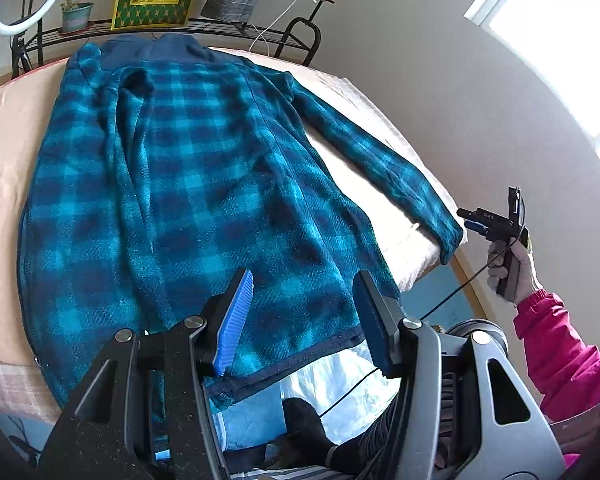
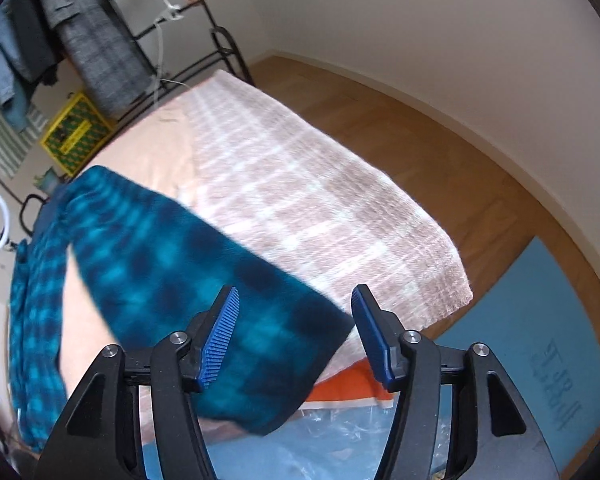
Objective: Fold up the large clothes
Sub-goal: 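Move the right gripper to the opposite shirt sleeve and grasp it, then lift the grasped sleeve with the right gripper and carry it over the shirt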
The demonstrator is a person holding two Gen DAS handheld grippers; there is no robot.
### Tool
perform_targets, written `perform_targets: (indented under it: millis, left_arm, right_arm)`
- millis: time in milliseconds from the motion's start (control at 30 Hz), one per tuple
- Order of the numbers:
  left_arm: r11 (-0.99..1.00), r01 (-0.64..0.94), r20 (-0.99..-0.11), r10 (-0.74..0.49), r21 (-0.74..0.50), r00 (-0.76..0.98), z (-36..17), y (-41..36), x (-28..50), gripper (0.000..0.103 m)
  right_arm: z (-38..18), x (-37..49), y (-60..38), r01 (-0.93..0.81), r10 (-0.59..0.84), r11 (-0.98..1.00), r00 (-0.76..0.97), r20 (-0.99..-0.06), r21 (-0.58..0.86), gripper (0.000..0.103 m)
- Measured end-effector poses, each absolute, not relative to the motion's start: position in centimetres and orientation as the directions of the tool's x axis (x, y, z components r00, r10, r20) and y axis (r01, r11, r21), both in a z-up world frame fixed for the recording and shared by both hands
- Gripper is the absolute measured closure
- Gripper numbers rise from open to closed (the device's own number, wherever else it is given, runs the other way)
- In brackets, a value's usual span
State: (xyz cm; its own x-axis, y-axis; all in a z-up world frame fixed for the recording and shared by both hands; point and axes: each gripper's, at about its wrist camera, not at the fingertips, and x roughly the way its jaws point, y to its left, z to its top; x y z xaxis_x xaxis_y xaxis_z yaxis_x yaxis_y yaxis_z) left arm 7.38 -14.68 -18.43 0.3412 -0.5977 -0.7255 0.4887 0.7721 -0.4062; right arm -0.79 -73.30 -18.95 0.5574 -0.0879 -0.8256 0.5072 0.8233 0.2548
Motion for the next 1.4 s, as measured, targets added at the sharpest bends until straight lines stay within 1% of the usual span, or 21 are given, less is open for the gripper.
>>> perform_targets:
  millis: [100,233,300,333,367,400,433,467,533,700,733,800,833,867,933,1000,1067,1100,1267,1400]
  left_arm:
    - [0.775,0.487,-0.729,-0.594,-0.403,0.342,-18.4,-14.5,7.4,0.050]
    - [0.772,0.493,-0.728,-0.596,-0.401,0.340,-18.3,-14.4,7.2,0.050]
    - [0.769,0.496,-0.727,-0.598,-0.402,0.338,-18.3,-14.3,7.2,0.050]
    - [0.767,0.499,-0.726,-0.600,-0.403,0.337,-18.3,-14.3,7.2,0.050]
    - [0.766,0.502,-0.725,-0.602,-0.403,0.336,-18.2,-14.3,7.1,0.050]
    - [0.763,0.505,-0.723,-0.604,-0.403,0.335,-18.2,-14.3,7.1,0.050]
    - [0.761,0.507,-0.722,-0.606,-0.404,0.334,-18.2,-14.2,7.0,0.050]
    - [0.759,0.508,-0.720,-0.609,-0.406,0.334,-18.2,-14.2,7.0,0.050]
    - [0.755,0.510,-0.718,-0.614,-0.412,0.329,-18.3,-14.1,7.0,0.050]
    - [0.750,0.509,-0.711,-0.622,-0.422,0.328,-18.3,-13.9,6.8,0.050]
    - [0.751,0.509,-0.711,-0.621,-0.421,0.329,-18.3,-13.9,6.8,0.050]
    - [0.750,0.510,-0.711,-0.622,-0.421,0.328,-18.3,-13.8,6.7,0.050]
    - [0.749,0.511,-0.710,-0.623,-0.421,0.328,-18.3,-13.8,6.6,0.050]
    - [0.749,0.512,-0.711,-0.622,-0.420,0.328,-18.3,-13.8,6.5,0.050]
    - [0.750,0.513,-0.714,-0.620,-0.417,0.326,-18.4,-13.7,6.3,0.050]
    - [0.753,0.512,-0.716,-0.617,-0.414,0.328,-18.4,-13.7,6.2,0.050]
    - [0.756,0.508,-0.716,-0.614,-0.412,0.333,-18.4,-13.5,6.2,0.050]
    - [0.757,0.506,-0.714,-0.615,-0.414,0.335,-18.4,-13.4,6.2,0.050]
    - [0.754,0.498,-0.703,-0.624,-0.428,0.340,-18.5,-12.8,6.7,0.050]
    - [0.745,0.497,-0.693,-0.638,-0.445,0.335,-18.7,-12.5,7.1,0.050]
  right_arm:
    - [-20.1,-0.6,-73.8,0.508,-0.053,0.813,0.550,-0.833,0.284,0.045]
    - [-20.7,-0.2,-73.3,0.499,-0.055,0.827,0.530,-0.846,0.258,0.045]
    - [-21.1,-0.1,-73.3,0.507,-0.066,0.828,0.513,-0.856,0.241,0.050]
    - [-21.1,-0.1,-73.3,0.513,-0.075,0.827,0.508,-0.858,0.231,0.058]
    - [-21.1,-0.1,-73.3,0.521,-0.087,0.825,0.501,-0.861,0.220,0.073]
    - [-21.1,-0.1,-73.4,0.529,-0.095,0.822,0.494,-0.864,0.212,0.080]
    - [-21.0,-0.2,-73.6,0.537,-0.100,0.818,0.488,-0.867,0.208,0.095]
    - [-20.9,-0.3,-73.7,0.535,-0.088,0.815,0.495,-0.865,0.223,0.098]
    - [-20.5,-0.6,-73.7,0.521,-0.072,0.819,0.510,-0.857,0.241,0.098]
    - [-19.4,-1.2,-73.0,0.489,-0.094,0.844,0.539,-0.837,0.220,0.098]
    - [-19.3,-1.2,-72.9,0.490,-0.106,0.847,0.537,-0.837,0.207,0.097]
    - [-19.5,-0.9,-73.1,0.512,-0.123,0.839,0.508,-0.852,0.185,0.073]
    - [-19.7,-0.9,-73.2,0.520,-0.129,0.835,0.507,-0.852,0.183,0.059]
    - [-19.8,-0.8,-73.2,0.530,-0.152,0.831,0.506,-0.849,0.168,0.058]
    - [-20.5,-0.5,-73.4,0.540,-0.154,0.825,0.496,-0.855,0.165,0.058]
    - [-21.2,-0.4,-73.3,0.539,-0.131,0.823,0.489,-0.862,0.181,0.064]
    - [-21.5,-0.2,-72.8,0.539,-0.148,0.828,0.476,-0.867,0.154,0.086]
    - [-21.4,-0.2,-72.6,0.543,-0.167,0.829,0.468,-0.868,0.133,0.090]
    - [-18.2,-0.9,-70.6,0.509,-0.190,0.852,0.521,-0.832,0.125,0.093]
    - [-14.3,-1.5,-67.6,0.444,-0.166,0.883,0.603,-0.781,0.155,0.094]
